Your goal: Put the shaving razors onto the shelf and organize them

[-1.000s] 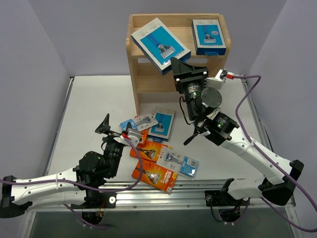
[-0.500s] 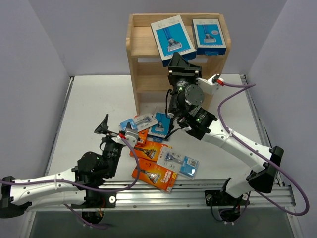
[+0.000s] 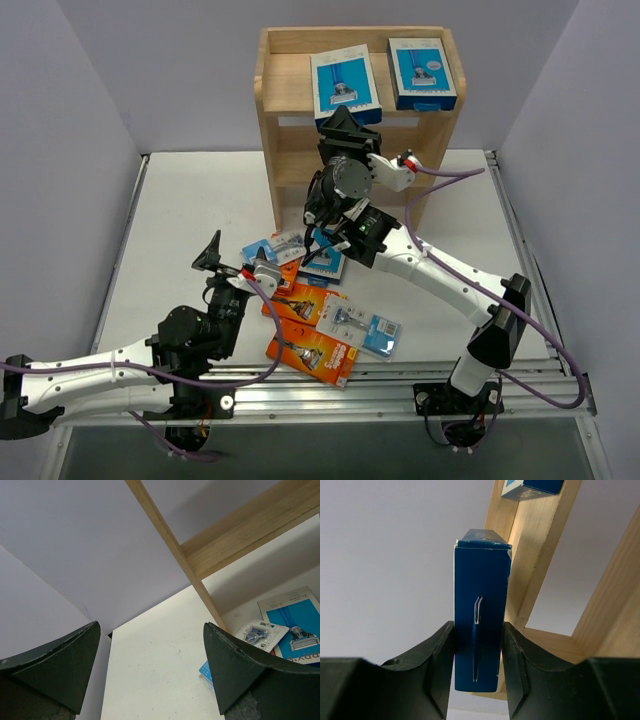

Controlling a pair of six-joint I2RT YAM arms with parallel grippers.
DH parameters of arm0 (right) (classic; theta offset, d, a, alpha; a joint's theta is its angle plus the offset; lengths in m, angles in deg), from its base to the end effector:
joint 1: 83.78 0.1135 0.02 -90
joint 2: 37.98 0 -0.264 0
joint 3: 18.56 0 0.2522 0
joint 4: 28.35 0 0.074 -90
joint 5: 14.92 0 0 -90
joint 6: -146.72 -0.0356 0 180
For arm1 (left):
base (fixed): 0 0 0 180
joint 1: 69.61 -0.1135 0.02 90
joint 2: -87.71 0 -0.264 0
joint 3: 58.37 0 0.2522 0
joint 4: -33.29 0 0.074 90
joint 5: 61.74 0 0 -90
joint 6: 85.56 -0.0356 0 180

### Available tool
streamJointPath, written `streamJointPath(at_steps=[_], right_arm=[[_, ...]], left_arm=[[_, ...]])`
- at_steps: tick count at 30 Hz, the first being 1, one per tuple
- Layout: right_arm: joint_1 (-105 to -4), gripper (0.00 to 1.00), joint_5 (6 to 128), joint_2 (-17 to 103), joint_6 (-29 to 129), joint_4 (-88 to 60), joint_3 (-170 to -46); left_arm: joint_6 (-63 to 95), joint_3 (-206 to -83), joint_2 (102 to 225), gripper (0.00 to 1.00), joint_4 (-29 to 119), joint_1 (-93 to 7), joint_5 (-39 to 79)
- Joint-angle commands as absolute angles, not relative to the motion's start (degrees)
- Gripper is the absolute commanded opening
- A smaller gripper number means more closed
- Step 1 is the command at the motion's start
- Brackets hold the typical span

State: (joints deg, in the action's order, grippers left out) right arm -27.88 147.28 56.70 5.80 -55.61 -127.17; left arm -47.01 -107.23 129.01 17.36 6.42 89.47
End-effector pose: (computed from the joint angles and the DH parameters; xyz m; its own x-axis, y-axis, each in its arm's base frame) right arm 0.2244 0.2710 0.4932 0.3481 0.9374 0.0123 -0.1930 0.0587 0.9794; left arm 0.0678 -0.1431 0.3573 0.2737 0.4599 -0.8447 0.0951 0.8610 0.4996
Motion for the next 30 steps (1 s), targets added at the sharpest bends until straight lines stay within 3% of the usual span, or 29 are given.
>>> streamJointPath(at_steps=[1,8,14,17,21,30], right_arm=[[-28.3,0.00,152.9,57.4,5.9,-61.2,-131.3],[-30.4,0.00,153.1,59.6,1.3,-56.9,-133.9],[-34.9,0.08,147.7,60.9,-13.1,-41.7,-137.0],[-36.0,0.21,145.4,61.8,-13.7,-39.6,-138.2],[-36.5,0.48,143.6,62.6,-13.3,-38.6,-138.8],[-36.6,0.77,140.2,61.8,-15.7,-33.2,-138.8]], left_arm=[[-46.2,-107.1,128.4,0.93,16.7,6.8,88.9],[-45.9,-107.0,128.7,0.93,17.0,6.9,88.7],[-45.3,-107.2,129.2,0.94,17.9,6.9,88.6],[-45.2,-107.4,129.5,0.94,18.1,6.9,88.8],[-45.0,-107.6,129.5,0.94,18.4,6.9,88.9],[-44.9,-108.1,129.6,0.94,19.2,6.9,89.4]])
